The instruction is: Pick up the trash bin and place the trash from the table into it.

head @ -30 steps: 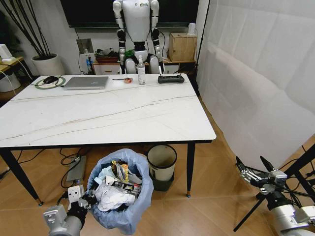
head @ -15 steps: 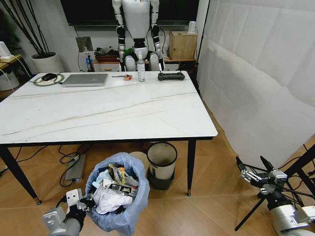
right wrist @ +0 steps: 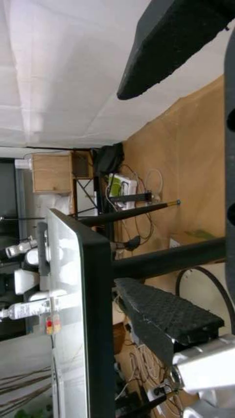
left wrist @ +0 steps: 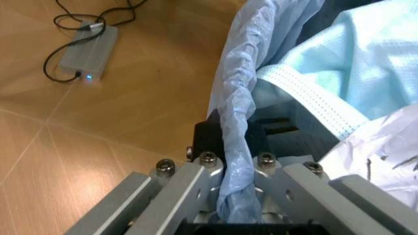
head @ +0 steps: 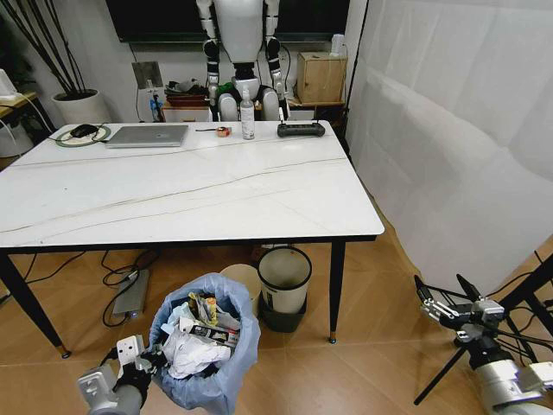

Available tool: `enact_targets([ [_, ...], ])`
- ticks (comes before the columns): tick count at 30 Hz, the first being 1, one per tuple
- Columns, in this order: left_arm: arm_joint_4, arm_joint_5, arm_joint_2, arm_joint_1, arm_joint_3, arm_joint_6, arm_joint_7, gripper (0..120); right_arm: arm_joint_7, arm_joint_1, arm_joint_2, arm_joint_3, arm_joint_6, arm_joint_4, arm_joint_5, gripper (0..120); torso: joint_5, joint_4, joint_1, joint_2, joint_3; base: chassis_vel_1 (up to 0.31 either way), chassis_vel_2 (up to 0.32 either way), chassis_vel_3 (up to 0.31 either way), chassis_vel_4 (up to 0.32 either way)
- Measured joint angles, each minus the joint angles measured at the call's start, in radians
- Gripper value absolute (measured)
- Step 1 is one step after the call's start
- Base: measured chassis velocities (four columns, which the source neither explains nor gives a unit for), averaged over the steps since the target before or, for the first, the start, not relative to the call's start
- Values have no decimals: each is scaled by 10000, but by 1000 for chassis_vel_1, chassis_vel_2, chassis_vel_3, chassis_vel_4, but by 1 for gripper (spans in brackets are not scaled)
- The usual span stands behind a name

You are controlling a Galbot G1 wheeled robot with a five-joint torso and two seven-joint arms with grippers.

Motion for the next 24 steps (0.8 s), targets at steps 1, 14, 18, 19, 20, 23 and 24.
enact_targets([
  [1, 6, 0, -3, 0, 7, 1, 0, 0, 0, 0, 0, 0, 0, 0, 0, 100, 0, 0, -19, -44, -25, 0, 0, 0, 0],
  [14, 135, 46, -121, -39, 90, 1, 11, 0, 0, 1, 0, 0, 0, 0, 0, 100, 0, 0, -293, -681, -385, 0, 0, 0, 0],
  [18, 177, 53, -140, -74, 105, -1, 13, 0, 0, 0, 0, 0, 0, 0, 0, 100, 0, 0, -354, -830, -475, 0, 0, 0, 0],
  [19, 180, 54, -143, -77, 109, -1, 13, 0, 0, 1, 0, 0, 0, 0, 0, 100, 0, 0, -366, -857, -491, 0, 0, 0, 0],
  [20, 191, 55, -150, -85, 121, -1, 13, 0, 0, 0, 0, 0, 0, 0, 0, 100, 0, 0, -394, -921, -525, 0, 0, 0, 0],
  [23, 204, 58, -163, -96, 146, -2, 13, 0, 0, 0, 0, 0, 0, 0, 0, 100, 0, 0, -437, -1025, -587, 0, 0, 0, 0],
  [24, 210, 58, -164, -100, 155, -2, 13, 0, 0, 0, 0, 0, 0, 0, -1, 100, 0, 0, -461, -1083, -622, 0, 0, 0, 0],
])
